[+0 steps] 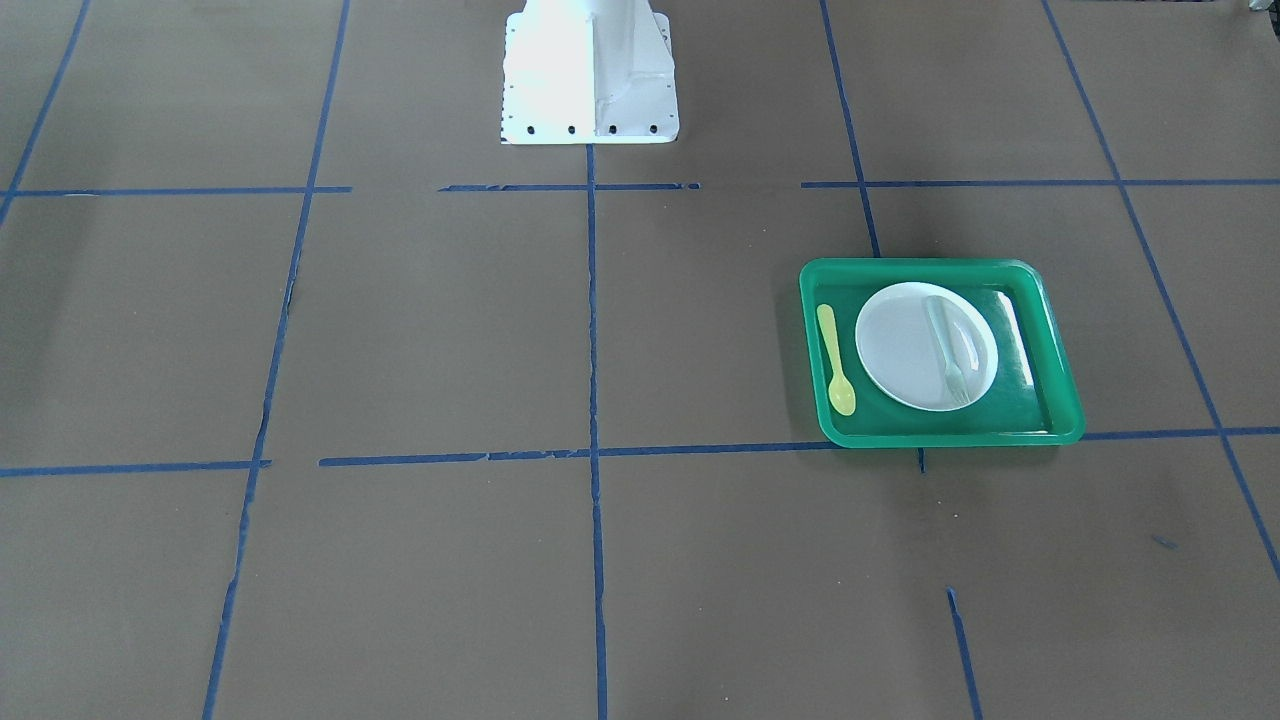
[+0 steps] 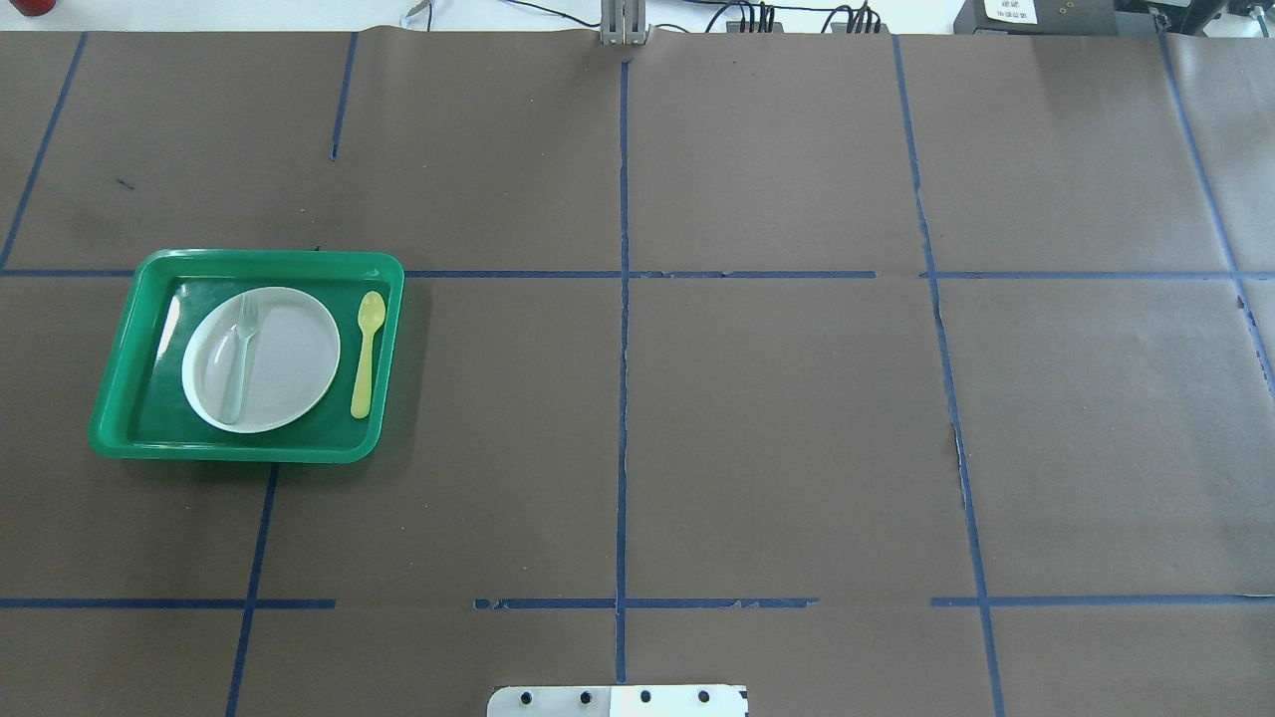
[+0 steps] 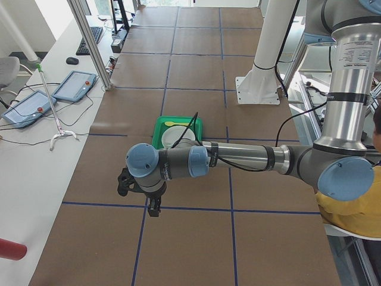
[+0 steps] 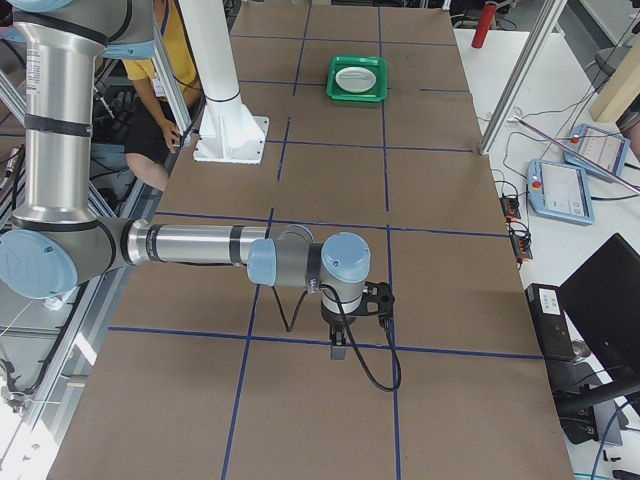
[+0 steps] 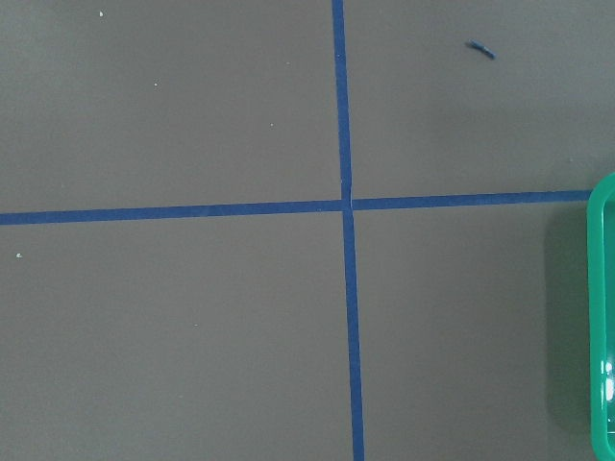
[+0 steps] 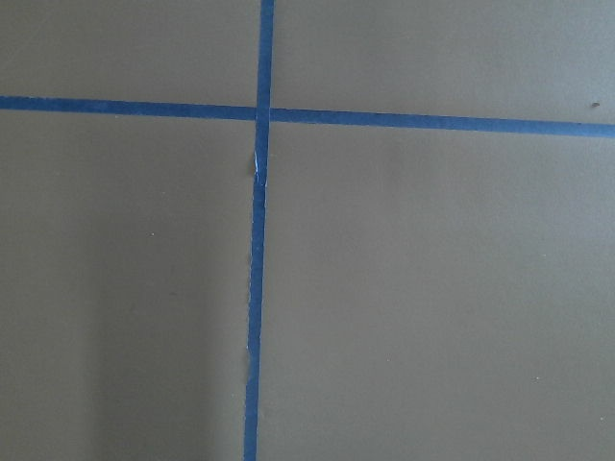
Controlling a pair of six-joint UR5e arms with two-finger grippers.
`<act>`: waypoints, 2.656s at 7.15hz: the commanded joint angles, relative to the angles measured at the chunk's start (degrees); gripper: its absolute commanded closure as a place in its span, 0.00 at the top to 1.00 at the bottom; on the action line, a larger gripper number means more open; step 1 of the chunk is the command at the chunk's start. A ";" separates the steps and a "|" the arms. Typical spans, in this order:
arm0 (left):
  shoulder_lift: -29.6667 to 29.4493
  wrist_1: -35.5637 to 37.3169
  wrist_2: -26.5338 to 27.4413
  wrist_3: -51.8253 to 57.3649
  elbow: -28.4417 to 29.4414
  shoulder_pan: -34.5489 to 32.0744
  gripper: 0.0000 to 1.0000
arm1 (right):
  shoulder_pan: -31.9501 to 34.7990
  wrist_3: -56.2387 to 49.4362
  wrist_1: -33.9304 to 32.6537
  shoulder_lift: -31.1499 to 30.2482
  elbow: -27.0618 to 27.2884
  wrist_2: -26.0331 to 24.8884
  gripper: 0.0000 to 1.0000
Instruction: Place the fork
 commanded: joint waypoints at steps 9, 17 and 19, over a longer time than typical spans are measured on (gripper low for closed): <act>0.42 -10.83 4.66 -9.86 -3.85 11.31 1.00 | 0.00 -0.03 0.00 0.00 0.00 0.00 1.00; -7.31 -32.72 10.11 -58.16 -3.97 44.41 0.85 | 0.00 -0.03 0.00 0.00 0.00 0.00 1.00; -8.54 -32.63 10.19 -58.17 -1.69 46.08 0.78 | 0.00 -0.03 0.00 0.00 0.00 0.00 1.00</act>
